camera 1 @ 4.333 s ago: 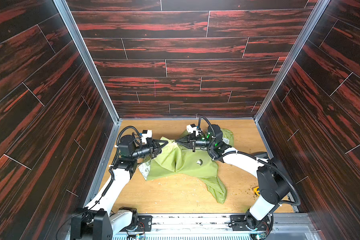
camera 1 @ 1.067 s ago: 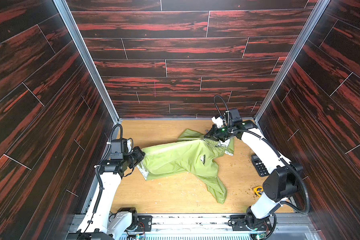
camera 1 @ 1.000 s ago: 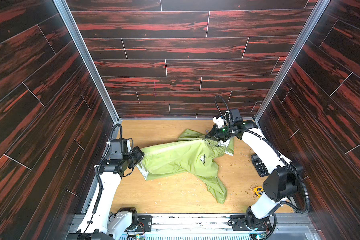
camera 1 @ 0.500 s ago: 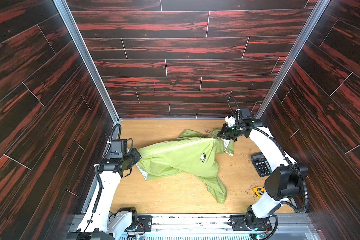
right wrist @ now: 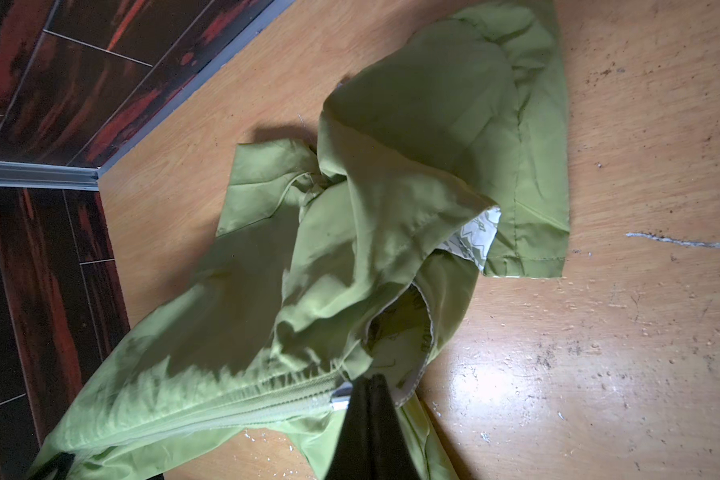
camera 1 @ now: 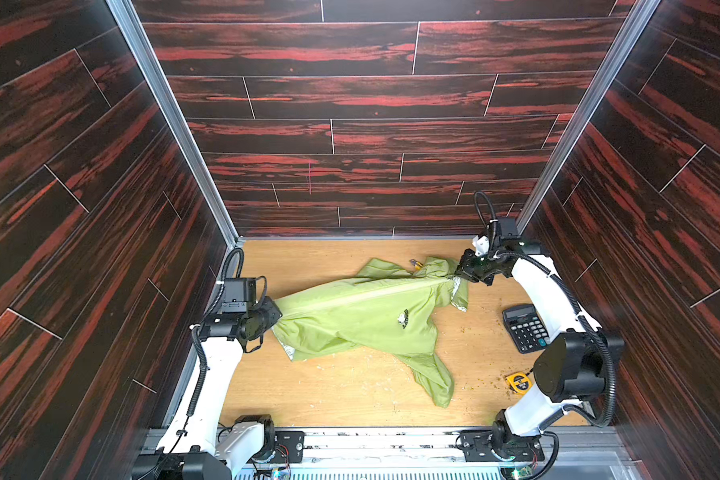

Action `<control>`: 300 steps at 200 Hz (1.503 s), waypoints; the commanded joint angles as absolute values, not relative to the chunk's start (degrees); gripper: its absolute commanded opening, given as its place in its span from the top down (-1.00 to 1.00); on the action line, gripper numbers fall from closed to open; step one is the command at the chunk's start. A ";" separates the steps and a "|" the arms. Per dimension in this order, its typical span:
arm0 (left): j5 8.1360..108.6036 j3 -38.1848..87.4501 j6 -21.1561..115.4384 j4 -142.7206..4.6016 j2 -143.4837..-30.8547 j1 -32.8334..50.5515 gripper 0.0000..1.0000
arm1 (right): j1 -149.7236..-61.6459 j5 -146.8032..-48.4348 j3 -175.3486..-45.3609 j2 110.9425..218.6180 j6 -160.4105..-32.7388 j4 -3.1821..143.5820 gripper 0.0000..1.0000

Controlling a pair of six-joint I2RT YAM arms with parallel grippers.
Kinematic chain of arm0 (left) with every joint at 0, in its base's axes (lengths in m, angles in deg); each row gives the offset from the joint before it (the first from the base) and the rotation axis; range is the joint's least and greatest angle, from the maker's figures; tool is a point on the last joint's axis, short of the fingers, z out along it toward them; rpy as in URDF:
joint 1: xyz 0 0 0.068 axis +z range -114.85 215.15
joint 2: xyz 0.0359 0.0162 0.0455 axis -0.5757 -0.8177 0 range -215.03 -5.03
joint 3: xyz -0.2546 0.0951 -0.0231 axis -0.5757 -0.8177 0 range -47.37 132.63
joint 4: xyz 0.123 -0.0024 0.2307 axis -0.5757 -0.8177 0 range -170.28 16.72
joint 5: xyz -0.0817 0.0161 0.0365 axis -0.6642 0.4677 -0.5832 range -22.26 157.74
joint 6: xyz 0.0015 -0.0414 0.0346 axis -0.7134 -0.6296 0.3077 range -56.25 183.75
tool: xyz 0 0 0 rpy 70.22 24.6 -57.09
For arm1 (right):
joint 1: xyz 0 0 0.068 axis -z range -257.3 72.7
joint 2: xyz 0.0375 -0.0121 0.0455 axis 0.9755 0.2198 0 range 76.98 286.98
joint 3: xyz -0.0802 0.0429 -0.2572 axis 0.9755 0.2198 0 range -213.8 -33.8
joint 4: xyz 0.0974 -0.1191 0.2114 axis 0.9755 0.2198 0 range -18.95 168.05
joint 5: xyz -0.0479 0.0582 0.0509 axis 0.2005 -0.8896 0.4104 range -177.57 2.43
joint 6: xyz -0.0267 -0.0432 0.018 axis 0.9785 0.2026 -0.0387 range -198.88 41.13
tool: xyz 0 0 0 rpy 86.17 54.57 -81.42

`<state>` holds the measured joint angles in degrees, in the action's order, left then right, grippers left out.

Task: Zip up the jacket
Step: 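Lift the green jacket high with both grippers, swinging it off the table, then lower the jacket flat onto the table with both grippers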

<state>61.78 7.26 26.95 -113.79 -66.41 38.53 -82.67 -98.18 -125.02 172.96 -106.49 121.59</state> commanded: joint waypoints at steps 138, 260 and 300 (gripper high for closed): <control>49.13 75.14 7.44 -90.05 -98.50 41.36 1.00 | -72.54 -135.66 -189.81 196.05 -154.87 69.98 1.00; 65.69 5.14 19.42 -105.79 -56.87 43.20 1.00 | -81.67 -140.04 -104.21 157.26 -119.27 87.35 1.00; 70.02 -5.31 18.27 -111.38 -48.60 43.89 1.00 | -83.00 -136.12 -91.82 155.49 -112.59 93.12 1.00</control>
